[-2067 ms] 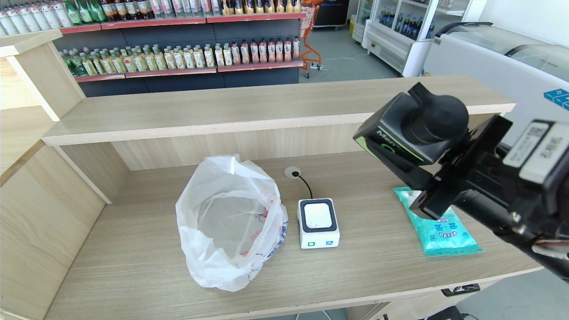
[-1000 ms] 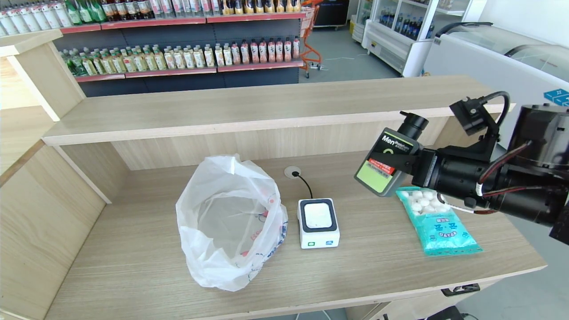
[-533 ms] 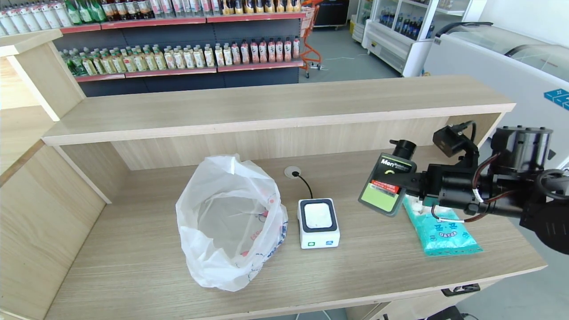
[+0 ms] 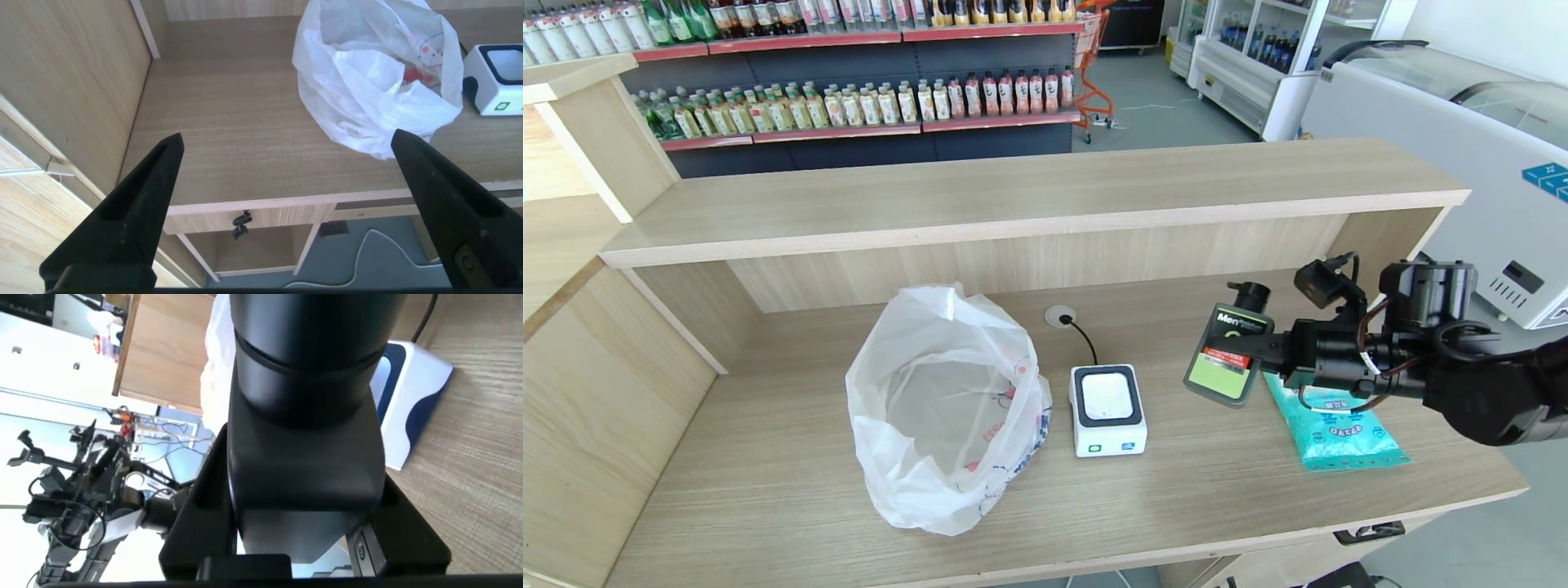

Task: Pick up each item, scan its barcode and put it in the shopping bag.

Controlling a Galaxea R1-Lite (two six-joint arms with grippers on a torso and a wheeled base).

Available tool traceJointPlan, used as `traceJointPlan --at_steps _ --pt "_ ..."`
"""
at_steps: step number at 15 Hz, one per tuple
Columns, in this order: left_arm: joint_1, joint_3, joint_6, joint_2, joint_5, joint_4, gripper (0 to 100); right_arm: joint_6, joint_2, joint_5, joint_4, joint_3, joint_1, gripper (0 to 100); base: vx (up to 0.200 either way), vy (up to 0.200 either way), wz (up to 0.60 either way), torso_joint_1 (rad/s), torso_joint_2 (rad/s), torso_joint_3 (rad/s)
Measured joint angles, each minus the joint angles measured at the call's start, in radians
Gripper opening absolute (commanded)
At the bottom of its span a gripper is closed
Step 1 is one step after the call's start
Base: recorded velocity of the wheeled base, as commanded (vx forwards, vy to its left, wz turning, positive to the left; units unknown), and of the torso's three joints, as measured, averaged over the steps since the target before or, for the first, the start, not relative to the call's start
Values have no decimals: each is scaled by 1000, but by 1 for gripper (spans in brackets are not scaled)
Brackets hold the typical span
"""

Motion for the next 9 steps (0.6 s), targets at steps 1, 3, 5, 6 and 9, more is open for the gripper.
traceJointPlan --at_steps 1,3,5,6,9 --pt "0 0 0 0 0 0 100 7 2 -1 -2 -6 11 0 0 0 0 0 0 0" --pt "0 0 0 0 0 0 100 13 2 -1 -1 -9 34 0 0 0 0 0 0 0" --pt "0 0 0 0 0 0 100 13 5 -1 -1 -9 49 0 0 0 0 0 0 0" --pt "0 0 0 0 0 0 100 13 8 0 -1 -9 52 0 0 0 0 0 0 0" --pt "0 0 0 0 0 0 100 11 30 0 -1 -17 62 0 0 0 0 0 0 0"
